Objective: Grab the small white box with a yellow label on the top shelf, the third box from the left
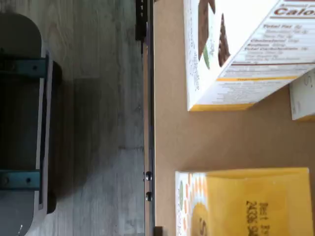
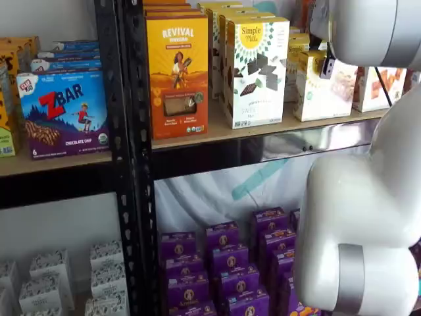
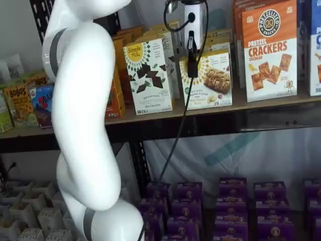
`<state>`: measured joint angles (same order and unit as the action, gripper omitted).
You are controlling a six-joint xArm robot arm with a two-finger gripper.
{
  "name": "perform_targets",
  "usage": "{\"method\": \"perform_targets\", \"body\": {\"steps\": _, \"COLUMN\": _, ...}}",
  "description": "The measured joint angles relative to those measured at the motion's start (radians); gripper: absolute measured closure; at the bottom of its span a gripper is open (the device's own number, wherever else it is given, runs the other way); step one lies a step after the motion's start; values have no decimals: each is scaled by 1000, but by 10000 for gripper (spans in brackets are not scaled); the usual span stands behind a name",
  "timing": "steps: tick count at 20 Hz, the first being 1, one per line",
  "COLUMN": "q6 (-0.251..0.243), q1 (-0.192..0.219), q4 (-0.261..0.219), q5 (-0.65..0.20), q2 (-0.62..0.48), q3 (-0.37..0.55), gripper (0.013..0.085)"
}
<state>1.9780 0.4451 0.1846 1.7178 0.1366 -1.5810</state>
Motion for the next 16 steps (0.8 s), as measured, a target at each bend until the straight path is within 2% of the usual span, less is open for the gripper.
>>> {"method": "perform_targets", "body": {"steps": 3, "q6": 0, "q1": 1, "q4": 0, "q5": 3, "q2": -2, "q3": -6, "gripper": 490}}
{"method": "perform_targets", "body": {"steps": 9, "q6": 2, "q1": 4, "q4": 2, "q5": 14, "q2": -9, "q3": -19, "gripper": 490}}
{"method": "perform_targets", "body": {"steps": 10, "q6": 2, "q1": 5, "q4": 3, "q5": 16, "q2": -10, "q3": -21, "gripper": 530}}
{"method": "perform_targets", "body": {"steps": 13, "q6": 3, "q1": 6, "q4": 5, "q5": 20, "q2": -11, "q3": -25, "gripper": 570}}
{"method": "perform_targets", "body": {"steps": 14, "q6": 3, "q1": 6, "q4": 5, "q5": 21, "q2": -11, "q3": -26, "gripper": 610}}
{"method": "perform_targets", "body": {"steps": 16, "q6": 3, "q1": 6, "q4": 3, "q5": 19, "q2": -10, "q3": -25, "gripper": 610}}
